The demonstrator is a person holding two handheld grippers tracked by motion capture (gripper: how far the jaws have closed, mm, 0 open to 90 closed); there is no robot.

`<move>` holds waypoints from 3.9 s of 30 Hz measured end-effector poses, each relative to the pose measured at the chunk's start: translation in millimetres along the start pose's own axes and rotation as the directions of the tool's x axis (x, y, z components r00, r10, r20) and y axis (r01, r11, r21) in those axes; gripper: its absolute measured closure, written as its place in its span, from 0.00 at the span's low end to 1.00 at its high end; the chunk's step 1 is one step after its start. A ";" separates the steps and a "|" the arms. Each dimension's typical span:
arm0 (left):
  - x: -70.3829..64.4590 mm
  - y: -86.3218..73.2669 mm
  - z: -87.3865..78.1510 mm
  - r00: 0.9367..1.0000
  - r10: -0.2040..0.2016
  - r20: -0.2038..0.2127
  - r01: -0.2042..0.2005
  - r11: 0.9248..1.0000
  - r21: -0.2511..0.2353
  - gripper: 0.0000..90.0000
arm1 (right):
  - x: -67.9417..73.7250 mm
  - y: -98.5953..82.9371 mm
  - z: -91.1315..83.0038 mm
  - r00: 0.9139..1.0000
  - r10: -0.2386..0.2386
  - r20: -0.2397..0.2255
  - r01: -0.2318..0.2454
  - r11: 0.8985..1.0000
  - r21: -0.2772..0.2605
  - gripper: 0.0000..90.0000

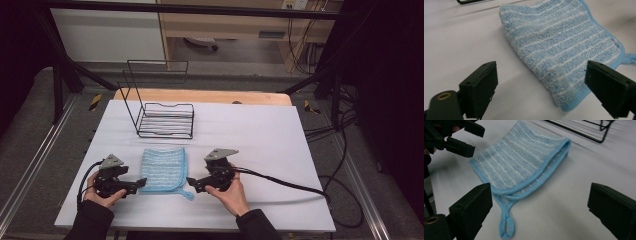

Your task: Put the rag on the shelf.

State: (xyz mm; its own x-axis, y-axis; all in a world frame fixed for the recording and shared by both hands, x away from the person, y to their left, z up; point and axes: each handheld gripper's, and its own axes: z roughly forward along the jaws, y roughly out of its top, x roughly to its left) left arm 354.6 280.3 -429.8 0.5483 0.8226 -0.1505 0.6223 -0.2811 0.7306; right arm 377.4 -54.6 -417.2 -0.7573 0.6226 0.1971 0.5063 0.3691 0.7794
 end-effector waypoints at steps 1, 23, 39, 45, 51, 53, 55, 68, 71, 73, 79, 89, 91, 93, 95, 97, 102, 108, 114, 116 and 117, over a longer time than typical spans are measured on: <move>1.0 0.0 -0.3 1.000 0.001 -0.001 -0.001 1.000 0.000 0.10 | 2.7 1.7 6.0 1.000 -0.006 0.001 0.006 1.000 0.008 0.11; 3.7 -0.1 -1.7 1.000 -0.008 -0.024 0.008 1.000 -0.013 0.09 | 19.0 -9.7 55.2 0.997 0.078 0.006 -0.079 0.993 0.087 0.56; 3.8 0.2 -2.1 1.000 -0.008 -0.022 0.007 1.000 -0.017 0.09 | 28.8 -12.8 52.5 0.978 0.206 -0.029 -0.203 0.976 0.073 0.88; 4.2 0.0 -3.1 1.000 -0.007 -0.017 0.007 1.000 -0.019 0.09 | 40.5 -17.7 43.0 0.971 0.239 -0.014 -0.237 0.969 0.075 0.88; 2.5 0.0 -3.1 1.000 0.006 -0.009 -0.006 1.000 -0.013 0.09 | 40.1 -19.9 43.0 0.980 0.200 0.015 -0.200 0.977 0.067 0.81; 2.3 0.0 -3.4 1.000 0.011 -0.007 -0.011 1.000 -0.014 0.09 | 39.2 -20.4 42.8 0.987 0.158 0.026 -0.159 0.986 0.052 0.73; 2.5 0.0 -3.1 1.000 0.013 -0.002 -0.013 1.000 -0.011 0.09 | 39.0 -19.6 40.4 0.993 0.118 0.029 -0.118 0.992 0.031 0.62; 3.3 10.2 -12.0 0.998 0.044 0.038 -0.043 0.999 -0.021 0.06 | 19.6 4.5 18.6 0.999 -0.037 0.031 0.038 0.999 -0.013 0.13; 3.4 16.0 -14.2 0.998 0.050 0.043 -0.049 0.998 -0.032 0.06 | 12.9 6.0 11.7 0.999 -0.022 0.029 0.023 0.999 -0.036 0.12; 4.0 20.3 -14.2 0.998 0.055 0.043 -0.054 0.998 -0.032 0.06 | 10.9 6.2 9.8 0.999 -0.021 0.028 0.022 0.999 -0.043 0.11; 7.4 34.0 -7.1 0.998 0.052 0.019 -0.051 0.998 -0.020 0.06 | -4.2 4.5 -7.4 0.999 -0.016 0.051 0.018 0.999 -0.047 0.06; 15.1 59.9 18.3 0.999 -0.001 -0.033 0.001 1.000 0.006 0.12 | -20.2 -6.1 -24.4 0.998 0.014 0.069 -0.010 0.998 -0.054 0.05; 15.3 63.4 23.8 0.999 -0.009 -0.037 0.009 1.000 -0.001 0.15 | -23.1 -9.9 -27.4 0.997 0.021 0.069 -0.017 0.998 -0.060 0.05; 16.4 66.4 29.5 0.999 -0.019 -0.040 0.019 1.000 0.003 0.17 | -25.6 -14.0 -28.8 0.997 0.025 0.074 -0.021 0.998 -0.059 0.05; 18.3 67.8 35.4 0.998 -0.015 -0.065 0.016 1.000 0.011 0.21 | -27.9 -17.5 -29.4 0.996 0.028 0.080 -0.024 0.998 -0.050 0.04; 21.3 67.2 40.1 0.997 -0.021 -0.078 0.022 1.000 0.013 0.26 | -29.9 -20.8 -29.9 0.996 0.033 0.085 -0.030 0.999 -0.041 0.04; 28.1 63.8 45.5 0.998 -0.041 -0.057 0.043 0.999 0.024 0.42 | -31.7 -24.2 -30.5 0.995 0.032 0.093 -0.029 0.999 -0.031 0.04; 30.2 59.8 56.1 0.999 -0.042 -0.032 0.044 0.997 0.067 0.55 | -29.8 -26.8 -27.7 0.996 0.031 0.088 -0.029 0.999 -0.022 0.05; 33.1 57.5 65.0 0.999 -0.045 -0.018 0.046 0.996 0.079 0.65 | -29.3 -28.8 -24.2 0.996 0.036 0.081 -0.034 0.999 -0.018 0.05; 33.0 56.6 68.0 0.999 -0.053 -0.009 0.053 0.995 0.084 0.68 | -29.4 -29.4 -22.8 0.996 0.036 0.079 -0.035 0.999 -0.014 0.05; 32.5 56.4 68.9 0.998 -0.055 -0.004 0.055 0.995 0.086 0.70 | -29.7 -29.7 -22.2 0.996 0.034 0.078 -0.034 0.999 -0.012 0.05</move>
State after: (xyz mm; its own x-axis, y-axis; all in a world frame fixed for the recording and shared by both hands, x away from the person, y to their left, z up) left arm 445.9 257.1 -439.4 0.5108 0.8390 -0.1877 0.6972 -0.2765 0.6614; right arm 375.7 -99.3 -433.0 -0.7049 0.6868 0.1769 0.5265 0.3396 0.7794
